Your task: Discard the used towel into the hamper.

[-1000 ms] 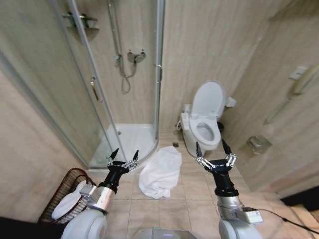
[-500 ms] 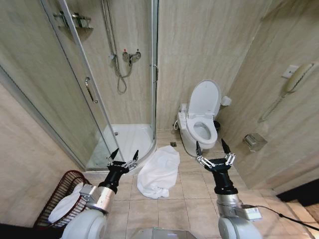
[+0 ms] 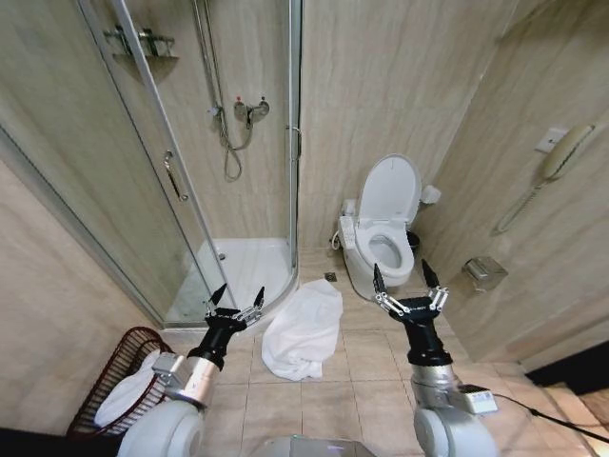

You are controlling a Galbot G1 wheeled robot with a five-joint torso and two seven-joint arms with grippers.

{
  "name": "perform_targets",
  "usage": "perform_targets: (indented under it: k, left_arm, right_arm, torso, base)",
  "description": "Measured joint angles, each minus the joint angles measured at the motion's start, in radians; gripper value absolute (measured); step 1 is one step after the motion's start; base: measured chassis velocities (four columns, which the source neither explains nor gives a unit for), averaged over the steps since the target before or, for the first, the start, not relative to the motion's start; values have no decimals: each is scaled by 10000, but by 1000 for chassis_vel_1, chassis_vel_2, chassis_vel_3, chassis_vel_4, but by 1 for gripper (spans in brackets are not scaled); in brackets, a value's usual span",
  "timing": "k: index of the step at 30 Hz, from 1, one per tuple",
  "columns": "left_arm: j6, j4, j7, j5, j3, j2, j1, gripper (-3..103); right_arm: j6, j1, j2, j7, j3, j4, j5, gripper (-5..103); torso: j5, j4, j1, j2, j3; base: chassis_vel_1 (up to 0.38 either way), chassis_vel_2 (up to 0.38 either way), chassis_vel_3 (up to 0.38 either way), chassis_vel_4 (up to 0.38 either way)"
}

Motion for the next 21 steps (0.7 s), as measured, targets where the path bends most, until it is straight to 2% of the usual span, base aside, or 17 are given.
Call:
perform_targets:
  k: [6, 14, 21]
  left_arm:
    - [0, 0, 0, 0, 0, 0, 0, 100]
    - [0, 0, 0, -1, 0, 0, 0, 100]
    - [0, 0, 0, 0, 0, 0, 0, 100]
  right_arm:
    - [3, -4, 0, 5, -68, -35, -19, 100]
    - [3, -98, 0, -100, -44, 135, -5, 100]
    - [363, -245, 0, -366, 112, 206, 3, 100]
  torso:
    - [0, 0, 120, 244, 119]
    - [0, 1, 140, 279, 136]
    - [1, -1, 133, 265, 127]
  base:
    - [0, 0, 0, 0]
    - [13, 16, 23, 22]
    - [11, 9, 29, 34]
